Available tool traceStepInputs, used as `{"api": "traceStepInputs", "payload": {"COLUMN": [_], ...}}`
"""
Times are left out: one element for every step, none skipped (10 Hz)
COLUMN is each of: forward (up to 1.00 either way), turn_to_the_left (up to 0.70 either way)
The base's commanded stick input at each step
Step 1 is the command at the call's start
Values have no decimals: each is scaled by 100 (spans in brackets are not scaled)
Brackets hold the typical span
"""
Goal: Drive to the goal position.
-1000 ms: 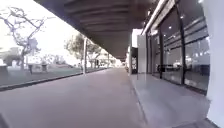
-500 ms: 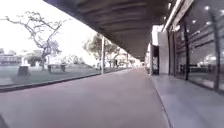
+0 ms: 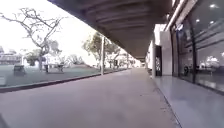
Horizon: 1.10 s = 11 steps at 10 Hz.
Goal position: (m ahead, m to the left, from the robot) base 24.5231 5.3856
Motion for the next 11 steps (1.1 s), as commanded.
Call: {"api": "traceStepInputs", "payload": {"forward": [70, 70, 70, 70, 70, 70, 70, 70, 70, 70, 70], "turn_to_the_left": [-2, 0, 0, 0, 0, 0, 0, 0, 0, 0, 0]}}
